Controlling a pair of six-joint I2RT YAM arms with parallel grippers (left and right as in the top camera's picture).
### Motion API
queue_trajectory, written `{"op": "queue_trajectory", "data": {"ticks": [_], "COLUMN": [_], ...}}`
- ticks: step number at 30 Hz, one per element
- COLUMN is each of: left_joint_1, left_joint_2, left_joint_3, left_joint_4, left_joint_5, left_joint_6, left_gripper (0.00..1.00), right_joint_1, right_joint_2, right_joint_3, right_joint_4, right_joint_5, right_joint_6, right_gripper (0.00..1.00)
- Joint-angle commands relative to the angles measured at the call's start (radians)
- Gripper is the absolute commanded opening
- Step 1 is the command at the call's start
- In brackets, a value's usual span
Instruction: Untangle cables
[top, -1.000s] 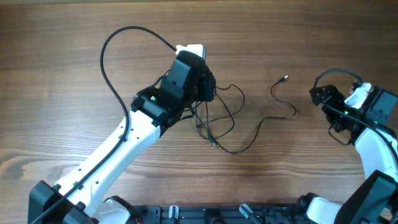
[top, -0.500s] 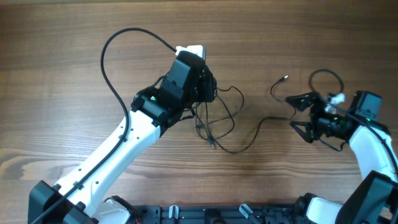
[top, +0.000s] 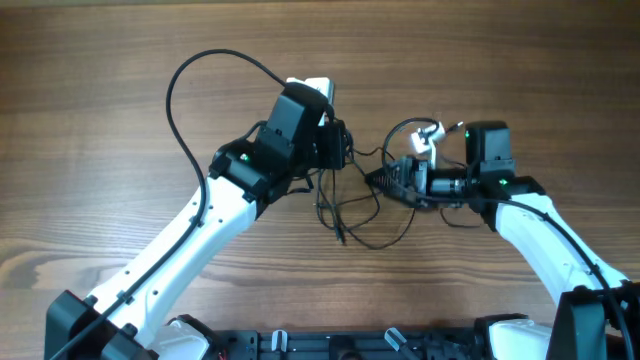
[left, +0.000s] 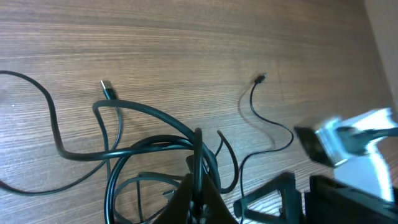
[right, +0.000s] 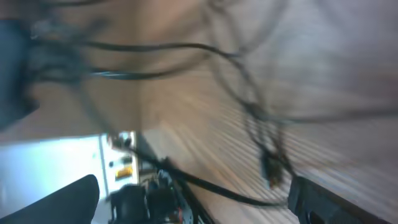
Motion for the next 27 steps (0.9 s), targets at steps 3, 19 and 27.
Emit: {"op": "queue_trajectory", "data": {"ticks": [3, 19, 27], "left_joint_1": [0.013, 0.013, 0.013], "left_joint_2": [-0.018, -0.018, -0.018], "left_joint_3": [0.008, 0.008, 0.008], "left_joint_4": [-0.001, -0.008, 0.072], "left_joint_5": [0.009, 0.284, 0.527], "left_joint_6": [-0.003, 0.394, 0.384], "left_gripper": [0.04, 0.04, 0.04], "right_joint_1": [0.003, 0.003, 0.005], "right_joint_2": [-0.010, -0.010, -0.010], "right_joint_3": [0.001, 0.001, 0.001], "right_joint_4": [-0.101, 0.383, 0.480], "right_joint_5": [0.325, -0.236, -0.055], "right_joint_6": [0.121, -0.313, -0.162], "right_gripper": [1.00, 0.35, 0.15]}}
